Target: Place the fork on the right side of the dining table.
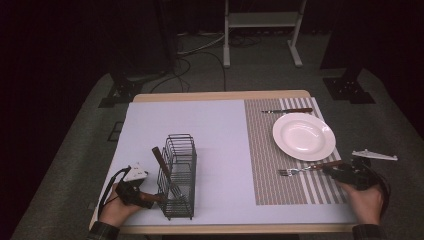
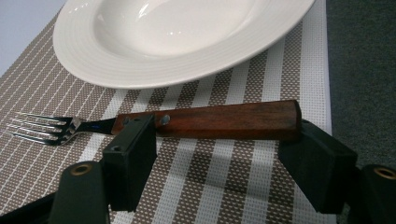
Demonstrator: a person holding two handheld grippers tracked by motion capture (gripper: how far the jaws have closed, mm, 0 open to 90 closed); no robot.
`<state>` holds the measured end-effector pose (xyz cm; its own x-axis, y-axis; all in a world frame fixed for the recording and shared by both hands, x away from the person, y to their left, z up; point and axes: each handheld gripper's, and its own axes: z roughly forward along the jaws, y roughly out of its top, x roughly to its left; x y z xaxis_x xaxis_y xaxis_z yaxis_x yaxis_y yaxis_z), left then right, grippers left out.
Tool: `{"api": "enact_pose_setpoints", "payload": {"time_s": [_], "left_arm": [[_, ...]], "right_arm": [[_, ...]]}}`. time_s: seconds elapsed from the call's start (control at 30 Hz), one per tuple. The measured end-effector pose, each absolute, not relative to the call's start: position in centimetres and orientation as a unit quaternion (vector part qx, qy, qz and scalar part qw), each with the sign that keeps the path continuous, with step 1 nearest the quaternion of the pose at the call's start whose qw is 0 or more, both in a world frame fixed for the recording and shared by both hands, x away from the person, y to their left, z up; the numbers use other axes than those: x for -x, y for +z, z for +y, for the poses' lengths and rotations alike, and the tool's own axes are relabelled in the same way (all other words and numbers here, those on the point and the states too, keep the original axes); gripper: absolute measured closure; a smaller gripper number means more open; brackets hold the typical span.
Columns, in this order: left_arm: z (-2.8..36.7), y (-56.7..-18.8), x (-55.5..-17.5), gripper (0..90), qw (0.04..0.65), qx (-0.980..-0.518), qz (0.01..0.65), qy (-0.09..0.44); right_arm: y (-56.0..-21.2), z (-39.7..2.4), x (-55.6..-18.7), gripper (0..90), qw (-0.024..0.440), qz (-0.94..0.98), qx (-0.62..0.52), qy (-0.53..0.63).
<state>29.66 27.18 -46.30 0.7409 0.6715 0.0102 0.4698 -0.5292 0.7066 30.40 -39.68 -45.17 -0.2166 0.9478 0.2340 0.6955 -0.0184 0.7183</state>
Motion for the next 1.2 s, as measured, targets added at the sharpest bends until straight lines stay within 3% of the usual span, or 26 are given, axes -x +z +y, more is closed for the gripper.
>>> {"api": "enact_pose_setpoints", "payload": {"time_s": [0.83,1.2], "left_arm": [[27.2,-46.3,-29.7,0.0,0.355,-0.863,0.331,0.142],[27.2,-46.3,-29.7,0.0,0.355,-0.863,0.331,0.142]], "right_arm": [[-45.0,-39.9,-30.2,26.1,0.182,0.679,-0.607,0.371],[-43.3,-38.1,-30.0,24.4,0.207,0.698,-0.569,0.383]]}}
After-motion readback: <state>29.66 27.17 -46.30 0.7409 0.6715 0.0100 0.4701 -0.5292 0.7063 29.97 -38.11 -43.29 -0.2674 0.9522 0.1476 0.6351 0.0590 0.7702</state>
